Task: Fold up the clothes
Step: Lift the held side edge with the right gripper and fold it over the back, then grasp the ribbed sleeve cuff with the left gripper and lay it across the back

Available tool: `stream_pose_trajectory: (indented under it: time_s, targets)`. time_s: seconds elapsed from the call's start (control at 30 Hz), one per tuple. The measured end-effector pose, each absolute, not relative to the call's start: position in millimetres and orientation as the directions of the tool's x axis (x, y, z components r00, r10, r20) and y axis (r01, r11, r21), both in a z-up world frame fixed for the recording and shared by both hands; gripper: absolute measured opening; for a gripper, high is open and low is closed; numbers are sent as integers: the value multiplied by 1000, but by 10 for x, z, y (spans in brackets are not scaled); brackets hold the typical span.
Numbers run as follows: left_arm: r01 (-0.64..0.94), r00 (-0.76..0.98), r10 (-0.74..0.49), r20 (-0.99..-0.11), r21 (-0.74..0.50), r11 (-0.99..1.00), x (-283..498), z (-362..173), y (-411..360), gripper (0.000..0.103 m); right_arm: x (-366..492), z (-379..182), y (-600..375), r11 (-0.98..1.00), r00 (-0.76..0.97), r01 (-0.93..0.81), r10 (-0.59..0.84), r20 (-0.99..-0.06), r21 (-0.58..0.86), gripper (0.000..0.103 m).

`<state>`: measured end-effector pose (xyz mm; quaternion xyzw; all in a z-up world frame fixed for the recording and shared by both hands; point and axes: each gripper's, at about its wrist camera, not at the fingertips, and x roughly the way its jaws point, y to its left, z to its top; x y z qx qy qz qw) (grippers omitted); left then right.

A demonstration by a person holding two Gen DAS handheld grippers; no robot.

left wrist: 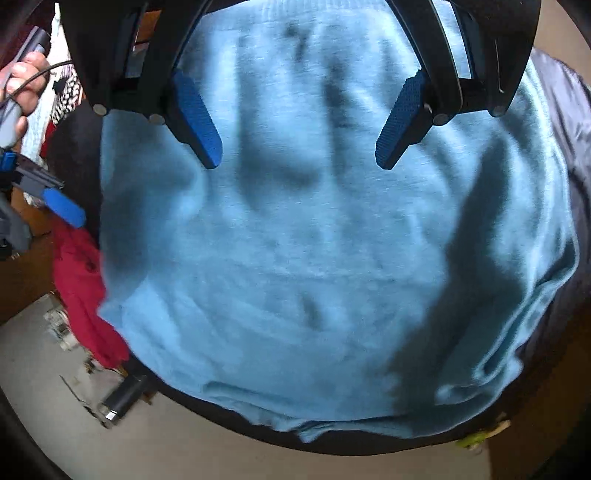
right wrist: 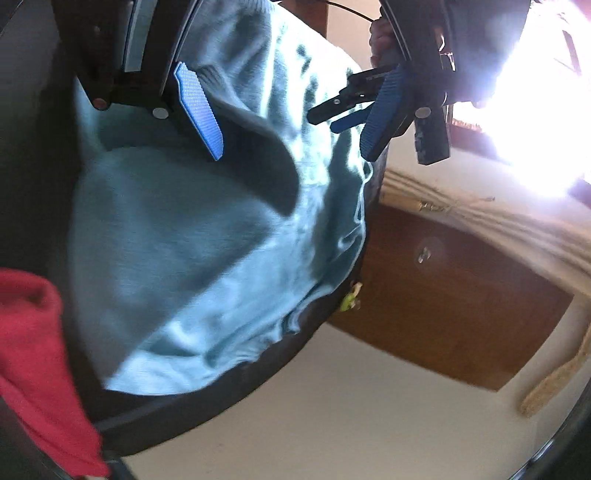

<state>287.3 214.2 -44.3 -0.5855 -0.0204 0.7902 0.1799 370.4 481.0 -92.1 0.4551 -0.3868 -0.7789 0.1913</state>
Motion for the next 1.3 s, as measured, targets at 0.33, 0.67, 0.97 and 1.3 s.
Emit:
stream_pose_trajectory:
  time_s: [0.33,0.67,0.97,1.3]
  targets:
    - [-414,-255,444,-859,-318,-853,2929,-157,2885,92,4277,-1146,5498,-670,-568,-304,-443,-693,677,79]
    - [-312,-101,416,-904,-369,-876,2475,-515,3128,27,4419,-1099,5361,-855,-528,-272,-250,-812,440,79]
    - [-351,-187,577,-795,-494,-795,2045,313,2848,8,4304,-1040,5157,-950,-520,-234,-55,-852,205,79]
    - [-405,-274,701,-658,-582,-705,1401,1317,2506,8,3742,-1014,4764,-986,-537,-164,59,-842,35,79]
